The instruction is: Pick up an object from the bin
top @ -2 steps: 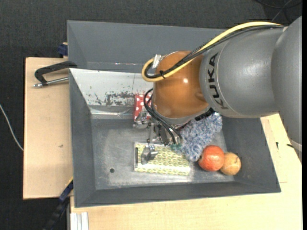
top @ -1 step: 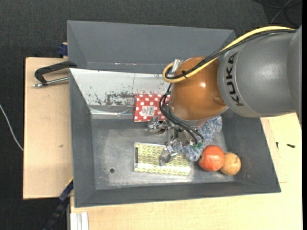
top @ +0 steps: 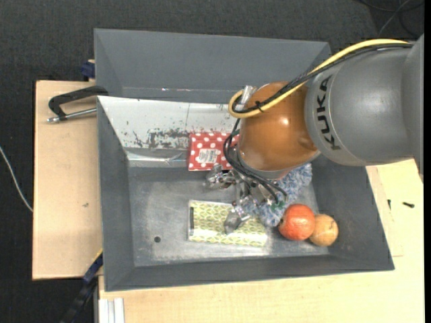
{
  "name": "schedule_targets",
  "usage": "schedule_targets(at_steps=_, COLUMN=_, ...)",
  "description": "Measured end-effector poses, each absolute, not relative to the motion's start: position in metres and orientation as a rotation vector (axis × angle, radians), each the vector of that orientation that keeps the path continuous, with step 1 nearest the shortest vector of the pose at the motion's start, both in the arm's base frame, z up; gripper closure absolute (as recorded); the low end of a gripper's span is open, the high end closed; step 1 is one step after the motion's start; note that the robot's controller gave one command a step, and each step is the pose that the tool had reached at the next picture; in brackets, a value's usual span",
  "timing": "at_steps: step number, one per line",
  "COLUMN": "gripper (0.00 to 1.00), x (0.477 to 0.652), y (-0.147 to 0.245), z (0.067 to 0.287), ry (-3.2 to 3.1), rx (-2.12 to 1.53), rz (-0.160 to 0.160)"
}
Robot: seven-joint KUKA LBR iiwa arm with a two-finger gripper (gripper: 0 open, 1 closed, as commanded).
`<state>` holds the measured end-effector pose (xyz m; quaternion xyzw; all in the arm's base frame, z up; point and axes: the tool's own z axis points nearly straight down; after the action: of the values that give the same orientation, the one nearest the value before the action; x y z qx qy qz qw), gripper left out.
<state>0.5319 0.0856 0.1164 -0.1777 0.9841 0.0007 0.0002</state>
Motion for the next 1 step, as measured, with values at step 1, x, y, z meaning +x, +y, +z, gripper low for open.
schedule_targets(at_steps=1, gripper=0.0, x=0.531, y=0.1089, z=0.0722, ry=3.08, rx=-0.593, rz=-0.001)
